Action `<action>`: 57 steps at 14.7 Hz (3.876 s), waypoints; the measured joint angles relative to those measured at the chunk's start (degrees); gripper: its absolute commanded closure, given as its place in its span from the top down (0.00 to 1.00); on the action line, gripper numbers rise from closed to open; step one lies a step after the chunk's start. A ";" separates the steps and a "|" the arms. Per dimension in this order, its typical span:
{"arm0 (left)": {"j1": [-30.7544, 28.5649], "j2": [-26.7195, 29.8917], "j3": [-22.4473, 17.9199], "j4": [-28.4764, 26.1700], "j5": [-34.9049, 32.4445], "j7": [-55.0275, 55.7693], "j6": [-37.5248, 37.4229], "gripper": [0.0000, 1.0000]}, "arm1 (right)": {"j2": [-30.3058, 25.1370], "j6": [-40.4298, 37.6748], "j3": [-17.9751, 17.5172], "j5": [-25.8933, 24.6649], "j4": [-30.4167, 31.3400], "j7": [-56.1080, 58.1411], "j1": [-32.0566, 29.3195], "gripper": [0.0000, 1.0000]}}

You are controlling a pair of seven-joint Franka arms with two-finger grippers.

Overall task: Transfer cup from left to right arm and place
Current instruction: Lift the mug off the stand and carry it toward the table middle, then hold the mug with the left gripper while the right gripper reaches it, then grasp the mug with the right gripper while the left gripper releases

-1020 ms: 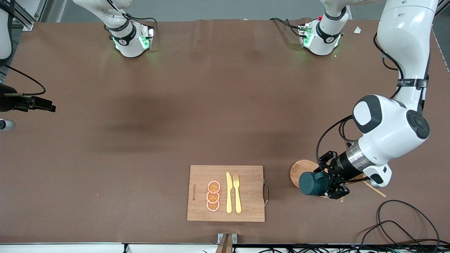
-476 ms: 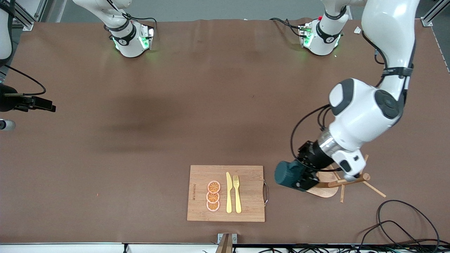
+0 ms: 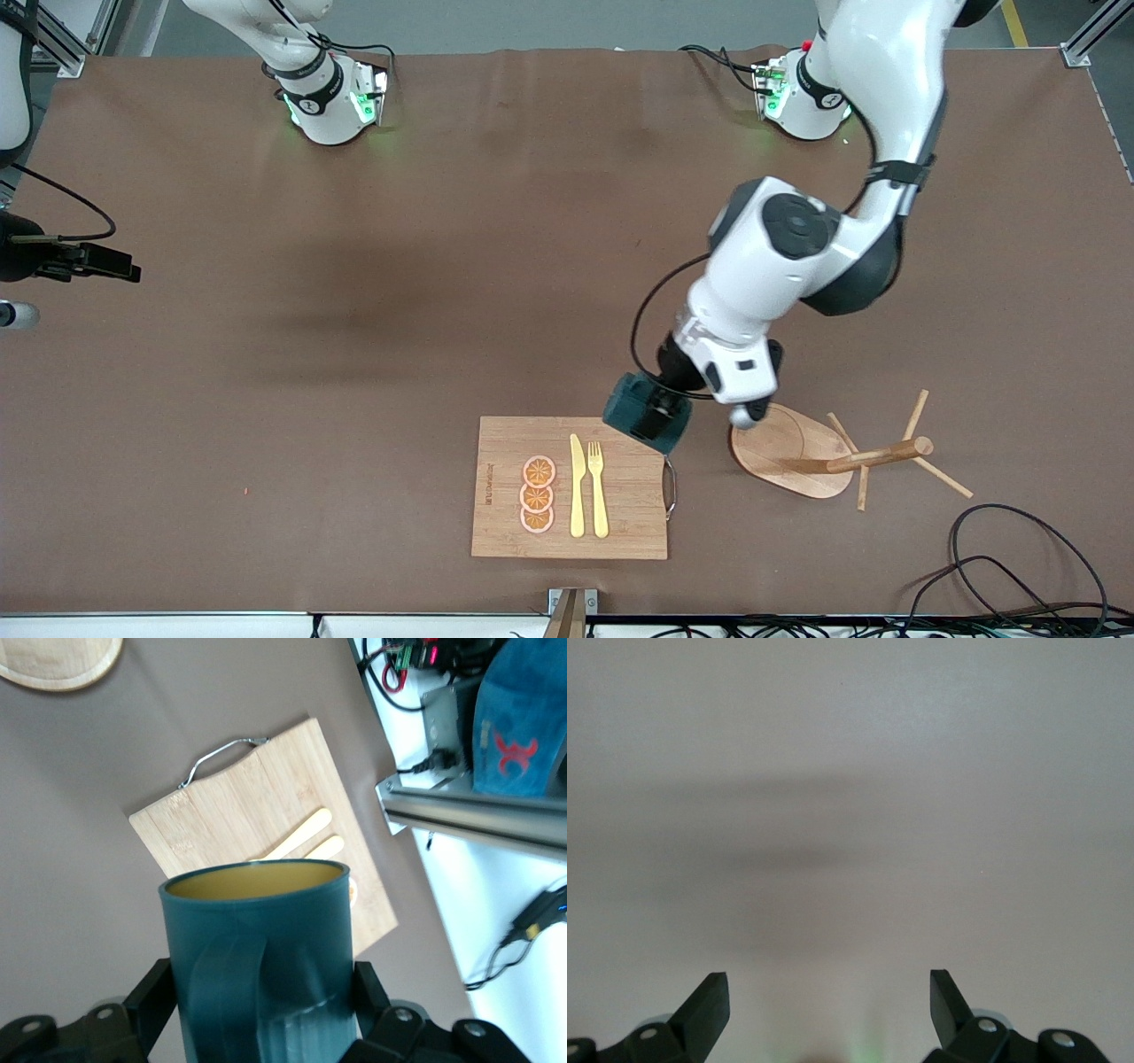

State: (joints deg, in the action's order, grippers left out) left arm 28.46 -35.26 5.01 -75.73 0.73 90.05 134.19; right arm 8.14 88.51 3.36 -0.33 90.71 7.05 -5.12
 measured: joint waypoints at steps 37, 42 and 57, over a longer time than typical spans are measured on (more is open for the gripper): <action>48.23 -28.20 -20.47 4.51 -66.79 39.29 -10.60 1.00 | 9.37 26.16 -1.00 8.53 12.41 -18.84 22.61 1.00; 49.06 -21.48 -17.43 0.66 -56.27 44.24 -21.17 1.00 | 12.82 31.31 -1.04 11.95 12.43 -26.11 28.44 1.00; 45.10 15.81 -15.86 -32.28 -38.32 45.77 -29.29 1.00 | 23.07 48.29 -1.07 12.10 12.46 -42.83 40.84 0.31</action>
State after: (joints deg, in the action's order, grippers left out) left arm 73.56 -19.45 -10.86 -108.00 -37.59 135.82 104.90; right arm 31.21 136.79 2.29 11.77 103.17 -35.79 35.73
